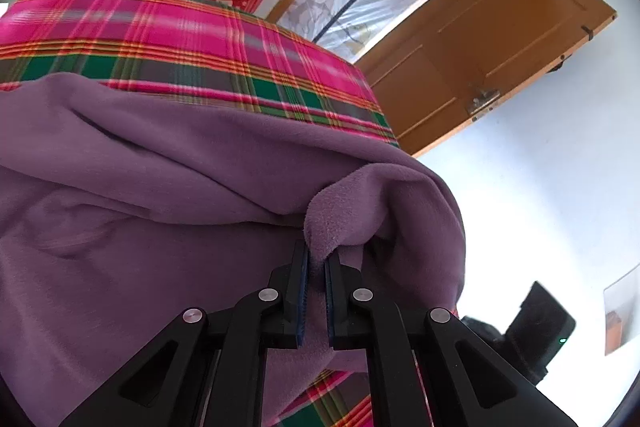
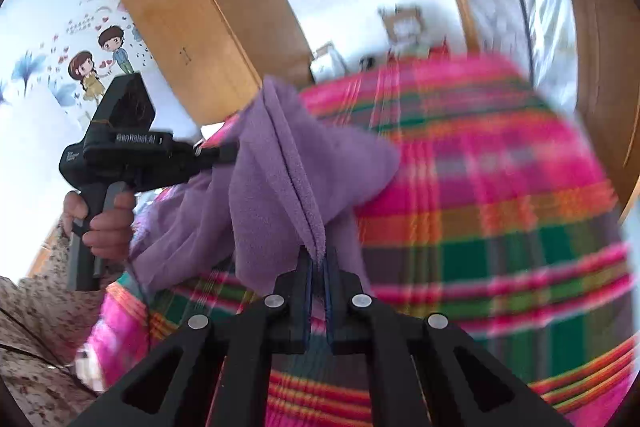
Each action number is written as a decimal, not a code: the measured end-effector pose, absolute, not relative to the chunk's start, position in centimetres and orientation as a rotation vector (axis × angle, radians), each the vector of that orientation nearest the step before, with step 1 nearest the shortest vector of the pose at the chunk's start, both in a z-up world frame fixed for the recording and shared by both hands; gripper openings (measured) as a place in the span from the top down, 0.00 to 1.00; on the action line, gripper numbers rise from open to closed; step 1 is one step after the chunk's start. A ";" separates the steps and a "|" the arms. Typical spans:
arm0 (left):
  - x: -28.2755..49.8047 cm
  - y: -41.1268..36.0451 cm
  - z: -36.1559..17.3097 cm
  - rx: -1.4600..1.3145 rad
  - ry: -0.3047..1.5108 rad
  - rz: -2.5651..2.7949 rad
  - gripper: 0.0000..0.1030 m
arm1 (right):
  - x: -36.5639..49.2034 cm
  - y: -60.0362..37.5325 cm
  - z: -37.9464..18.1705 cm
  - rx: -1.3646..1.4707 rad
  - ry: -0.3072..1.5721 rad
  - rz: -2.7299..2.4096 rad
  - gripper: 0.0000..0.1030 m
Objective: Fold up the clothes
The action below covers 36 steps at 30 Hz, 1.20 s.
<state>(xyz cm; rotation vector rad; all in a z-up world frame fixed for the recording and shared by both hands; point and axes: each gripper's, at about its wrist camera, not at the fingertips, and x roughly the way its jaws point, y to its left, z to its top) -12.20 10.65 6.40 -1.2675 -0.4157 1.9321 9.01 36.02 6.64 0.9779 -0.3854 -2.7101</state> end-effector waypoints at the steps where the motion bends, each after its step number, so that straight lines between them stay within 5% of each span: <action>1: -12.1 10.5 6.7 -1.257 -0.422 1.932 0.93 | 9.1 36.2 7.5 0.953 -0.367 -2.745 0.95; 13: -9.5 9.9 8.3 -1.212 -0.390 1.929 0.93 | 8.6 37.8 15.9 0.725 -0.186 -3.048 0.95; 27: -6.5 10.5 4.1 -1.313 -0.216 1.863 0.93 | 8.0 38.9 9.2 1.124 -0.086 -2.925 0.94; 36: -5.9 11.5 2.8 -1.310 -0.141 1.820 0.93 | 8.5 39.6 10.7 1.169 -0.120 -2.766 0.85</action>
